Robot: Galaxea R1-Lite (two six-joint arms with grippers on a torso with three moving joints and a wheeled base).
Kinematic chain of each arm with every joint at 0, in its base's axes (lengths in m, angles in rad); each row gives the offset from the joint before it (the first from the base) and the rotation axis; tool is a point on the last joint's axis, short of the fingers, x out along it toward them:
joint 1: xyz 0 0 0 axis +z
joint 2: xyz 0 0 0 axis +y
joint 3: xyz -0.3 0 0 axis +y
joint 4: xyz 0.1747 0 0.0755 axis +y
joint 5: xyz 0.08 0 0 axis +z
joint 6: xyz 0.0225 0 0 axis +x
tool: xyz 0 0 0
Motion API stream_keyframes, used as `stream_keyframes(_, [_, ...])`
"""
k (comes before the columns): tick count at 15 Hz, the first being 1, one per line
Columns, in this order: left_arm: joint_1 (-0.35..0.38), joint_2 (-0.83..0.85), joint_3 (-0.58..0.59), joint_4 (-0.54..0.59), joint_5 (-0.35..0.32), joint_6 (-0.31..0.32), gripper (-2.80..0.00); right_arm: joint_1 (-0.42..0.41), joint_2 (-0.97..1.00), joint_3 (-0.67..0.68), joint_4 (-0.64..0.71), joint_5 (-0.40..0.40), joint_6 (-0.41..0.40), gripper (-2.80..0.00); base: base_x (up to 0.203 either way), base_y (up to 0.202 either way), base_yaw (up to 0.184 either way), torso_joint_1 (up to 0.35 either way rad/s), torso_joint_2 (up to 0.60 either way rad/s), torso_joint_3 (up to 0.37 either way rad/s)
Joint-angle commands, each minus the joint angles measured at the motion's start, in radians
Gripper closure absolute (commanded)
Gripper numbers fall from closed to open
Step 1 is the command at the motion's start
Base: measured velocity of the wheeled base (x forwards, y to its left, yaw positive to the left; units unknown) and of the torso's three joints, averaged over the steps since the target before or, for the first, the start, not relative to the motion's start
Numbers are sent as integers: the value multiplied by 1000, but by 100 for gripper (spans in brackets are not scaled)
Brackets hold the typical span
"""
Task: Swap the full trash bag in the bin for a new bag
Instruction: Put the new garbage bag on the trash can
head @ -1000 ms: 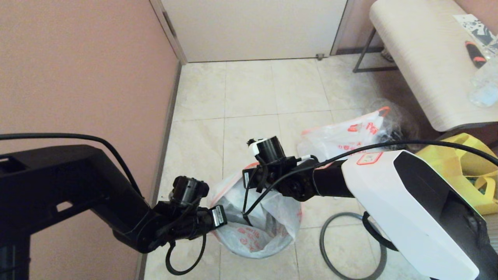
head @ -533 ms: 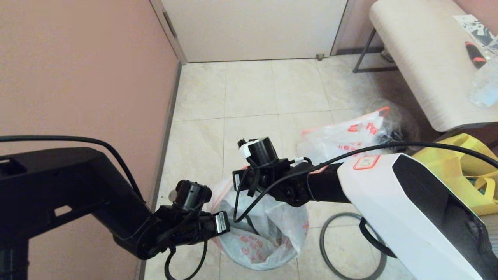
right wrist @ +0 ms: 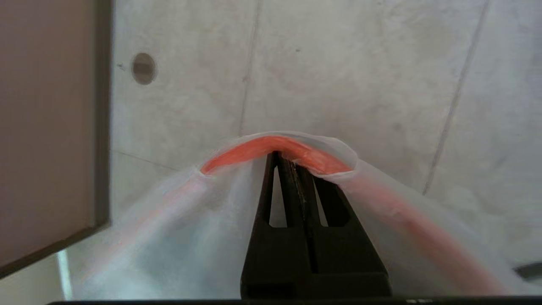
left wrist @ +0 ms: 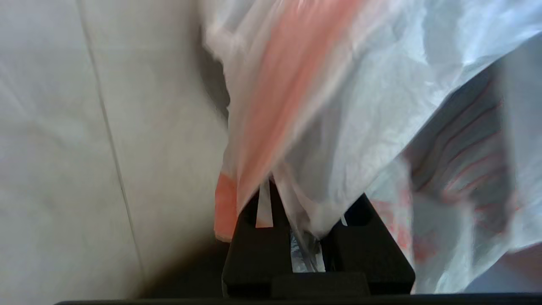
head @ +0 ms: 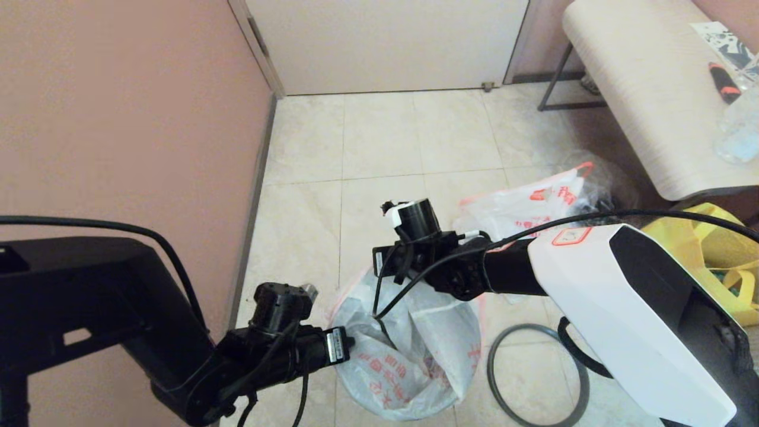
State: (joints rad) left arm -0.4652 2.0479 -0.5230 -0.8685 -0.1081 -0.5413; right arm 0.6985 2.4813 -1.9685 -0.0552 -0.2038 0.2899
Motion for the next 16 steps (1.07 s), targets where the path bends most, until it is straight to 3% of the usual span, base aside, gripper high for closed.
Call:
stream_keyframes(1, [16,2,43,-132,1,-4,0,-31,-2,5,8,-2,2,0,0,0,0,0,0,0])
stream_keyframes(8, [104,4,23,-165,22,-14,0,-78,-153,18,143,-2,10,0,0,0,0,0,0,0])
stream_keyframes(12, [101,-3,23,-165,27,-30,0,-85,-186,26,226,0,61,0,0,0,0,0,0,0])
stream_keyframes(16, [57,-14,51,-165,17,-22,0,-25,-143,4,208,5,10,0,0,0,0,0,0,0])
